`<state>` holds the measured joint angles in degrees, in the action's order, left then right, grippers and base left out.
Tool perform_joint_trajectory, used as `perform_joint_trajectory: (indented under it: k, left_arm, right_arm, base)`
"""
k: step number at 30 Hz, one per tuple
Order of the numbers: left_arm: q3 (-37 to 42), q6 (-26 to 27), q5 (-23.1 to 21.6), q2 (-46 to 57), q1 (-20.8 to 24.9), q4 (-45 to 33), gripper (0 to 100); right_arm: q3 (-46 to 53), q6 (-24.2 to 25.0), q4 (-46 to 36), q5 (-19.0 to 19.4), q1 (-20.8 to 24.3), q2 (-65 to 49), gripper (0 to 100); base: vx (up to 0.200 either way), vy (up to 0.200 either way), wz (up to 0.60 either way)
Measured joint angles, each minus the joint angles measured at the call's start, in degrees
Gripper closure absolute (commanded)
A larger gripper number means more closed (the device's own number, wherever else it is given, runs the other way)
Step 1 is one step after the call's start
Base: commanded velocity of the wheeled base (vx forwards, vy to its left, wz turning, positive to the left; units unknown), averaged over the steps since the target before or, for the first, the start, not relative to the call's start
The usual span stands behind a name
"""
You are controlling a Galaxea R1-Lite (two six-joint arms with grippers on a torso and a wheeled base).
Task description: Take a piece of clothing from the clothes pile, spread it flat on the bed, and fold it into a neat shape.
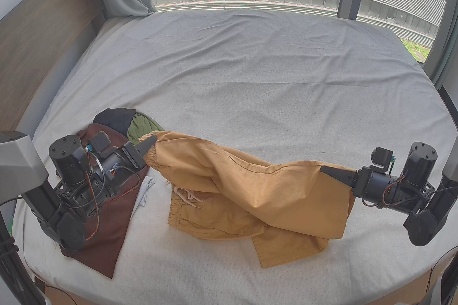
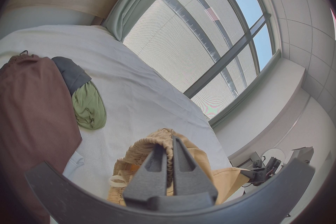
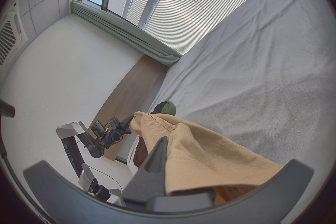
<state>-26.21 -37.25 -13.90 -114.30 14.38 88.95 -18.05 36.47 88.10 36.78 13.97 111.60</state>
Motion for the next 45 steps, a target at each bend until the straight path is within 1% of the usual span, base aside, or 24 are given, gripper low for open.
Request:
perform_joint_trajectory:
  k: [4, 12, 21, 29, 45]
  left_arm:
    - [0.33, 0.37, -0.82, 1.27, -0.5, 0.0, 100]
    - [2.18, 0.39, -7.96, 5.51, -2.97, 0.02, 100]
    - [3.17, 1.67, -10.7, 8.7, -5.84, 0.02, 100]
    - [5.38, 3.84, -16.31, 10.44, -7.74, 0.02, 100]
    - [5.11, 3.89, -16.79, 11.46, -9.81, 0.02, 100]
  right_arm:
    - [0.12, -0.02, 0.04, 0.3, 0.24, -1.88, 100]
    - [0.01, -0.1, 0.04, 0.26, 0.33, -4.5, 100]
    - [-0.11, -0.21, 0.06, 0.2, 0.33, -6.14, 100]
    - [-0.24, -0.4, 0.09, 0.2, -0.13, -6.89, 100]
    - [-1.49, -0.1, 0.11, 0.02, -0.78, -7.94, 100]
  base:
    - [0.0, 0.0, 0.0]
    - [0.0, 0.0, 0.0]
    - [0.0, 0.0, 0.0]
    - [0.0, 0.0, 0.0]
    - [0.0, 0.0, 0.0]
